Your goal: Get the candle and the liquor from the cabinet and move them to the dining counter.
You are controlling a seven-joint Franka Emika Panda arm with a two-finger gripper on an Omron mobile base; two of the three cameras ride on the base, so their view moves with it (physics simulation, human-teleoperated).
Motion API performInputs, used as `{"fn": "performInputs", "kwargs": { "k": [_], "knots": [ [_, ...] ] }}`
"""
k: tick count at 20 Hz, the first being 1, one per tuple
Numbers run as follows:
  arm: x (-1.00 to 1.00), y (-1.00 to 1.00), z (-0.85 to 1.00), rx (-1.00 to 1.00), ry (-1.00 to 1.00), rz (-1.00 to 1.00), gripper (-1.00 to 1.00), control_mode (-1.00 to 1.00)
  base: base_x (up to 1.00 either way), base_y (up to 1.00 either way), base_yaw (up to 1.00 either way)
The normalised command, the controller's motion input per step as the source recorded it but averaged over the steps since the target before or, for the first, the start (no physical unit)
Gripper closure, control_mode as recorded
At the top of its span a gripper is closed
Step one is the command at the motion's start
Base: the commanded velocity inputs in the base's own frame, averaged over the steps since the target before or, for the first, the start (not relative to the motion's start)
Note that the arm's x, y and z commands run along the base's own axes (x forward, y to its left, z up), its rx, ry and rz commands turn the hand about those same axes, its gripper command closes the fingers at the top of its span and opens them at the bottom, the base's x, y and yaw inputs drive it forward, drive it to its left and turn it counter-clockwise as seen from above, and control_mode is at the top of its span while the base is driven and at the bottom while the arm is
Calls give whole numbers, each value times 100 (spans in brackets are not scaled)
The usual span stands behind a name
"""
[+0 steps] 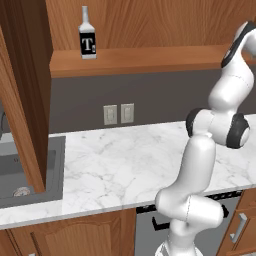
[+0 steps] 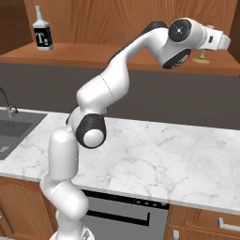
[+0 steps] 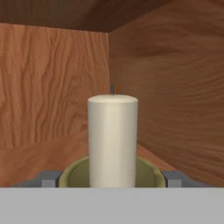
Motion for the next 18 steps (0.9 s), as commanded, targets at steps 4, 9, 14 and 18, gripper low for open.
{"fn": "performInputs", "kwargs": {
  "k": [4, 9, 14, 18],
  "knots": [
    [-88, 33, -3, 0, 0, 0, 100, -100, 0, 0, 0],
    [-83, 75, -15, -1, 0, 0, 100, -100, 0, 0, 0],
    [-73, 98, -17, -4, 0, 0, 100, -100, 0, 0, 0],
    [-78, 100, -9, -6, 0, 0, 100, -100, 0, 0, 0]
  ]
}}
